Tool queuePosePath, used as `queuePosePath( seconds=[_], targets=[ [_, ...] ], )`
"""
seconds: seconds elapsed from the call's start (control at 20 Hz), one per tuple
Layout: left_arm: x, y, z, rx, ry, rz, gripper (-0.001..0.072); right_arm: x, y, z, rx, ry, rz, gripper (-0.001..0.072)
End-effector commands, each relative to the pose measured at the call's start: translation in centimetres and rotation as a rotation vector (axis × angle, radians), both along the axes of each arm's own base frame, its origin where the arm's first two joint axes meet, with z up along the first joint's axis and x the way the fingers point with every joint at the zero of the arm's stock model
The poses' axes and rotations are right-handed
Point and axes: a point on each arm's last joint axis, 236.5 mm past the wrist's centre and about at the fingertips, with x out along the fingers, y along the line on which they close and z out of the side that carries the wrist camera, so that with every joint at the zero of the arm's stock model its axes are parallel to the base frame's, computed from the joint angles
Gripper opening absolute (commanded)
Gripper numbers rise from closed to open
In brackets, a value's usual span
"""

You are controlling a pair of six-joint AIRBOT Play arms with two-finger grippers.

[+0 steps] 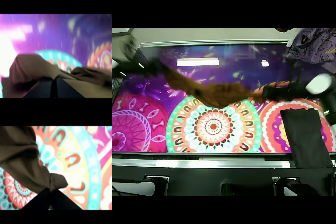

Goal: Fold the clothes and pants, and hang the long-sleeved shirts on hangers.

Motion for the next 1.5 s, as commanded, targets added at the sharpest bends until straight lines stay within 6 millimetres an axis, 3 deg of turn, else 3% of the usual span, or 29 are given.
queuePosePath(
  seconds=[0.0,0.1,0.25,0.35,0.45,0.55,0.65,0.75,0.85,0.95,1.05,1.25,1.35,1.45],
  targets=[
    [-3.4,5.0,18.4,0.203,-0.377,0.167,0.0011,1.7,-2.2,15.5,-0.084,-0.359,-0.039,0.0035],
    [-8.2,5.5,25.1,0.234,-0.530,0.219,0.0011,-0.4,-2.8,23.5,-0.096,-0.539,-0.057,0.0035],
    [-15.8,4.8,28.8,0.234,-0.603,0.255,0.0013,-5.7,-3.7,31.2,-0.099,-0.724,-0.086,0.0035],
    [-20.1,3.7,29.5,0.245,-0.624,0.244,0.0012,-9.0,-3.9,33.4,-0.093,-0.791,-0.090,0.0035],
    [-23.2,2.9,30.3,0.226,-0.634,0.249,0.0012,-11.4,-4.1,34.8,-0.088,-0.834,-0.096,0.0035],
    [-24.4,2.8,30.9,0.215,-0.647,0.264,0.0012,-11.9,-4.3,35.2,-0.061,-0.832,-0.122,0.0035],
    [-23.6,3.5,30.2,0.199,-0.611,0.294,0.0012,-10.4,-4.3,34.1,-0.063,-0.794,-0.127,0.0035],
    [-20.9,4.1,27.5,0.185,-0.515,0.296,0.0012,-7.4,-4.4,31.2,-0.091,-0.698,-0.125,0.0035],
    [-16.9,4.9,21.9,0.184,-0.348,0.273,0.0012,-3.1,-4.3,26.0,-0.096,-0.522,-0.136,0.0035],
    [-12.1,5.9,14.4,0.187,-0.163,0.244,0.0012,1.3,-3.9,19.8,-0.098,-0.339,-0.134,0.0035],
    [-7.2,7.1,5.4,0.191,0.019,0.212,0.0012,5.6,-3.6,13.2,-0.107,-0.179,-0.135,0.0036],
    [0.1,8.1,-11.4,0.166,0.274,0.197,0.0013,12.8,-2.6,-2.7,-0.090,0.122,-0.160,0.0036],
    [2.0,7.8,-17.6,0.159,0.334,0.205,0.0013,15.7,-1.4,-8.6,-0.025,0.178,-0.186,0.0037],
    [3.0,7.0,-21.6,0.151,0.366,0.206,0.0014,18.1,0.5,-12.6,0.081,0.194,-0.205,0.0038]
  ],
)
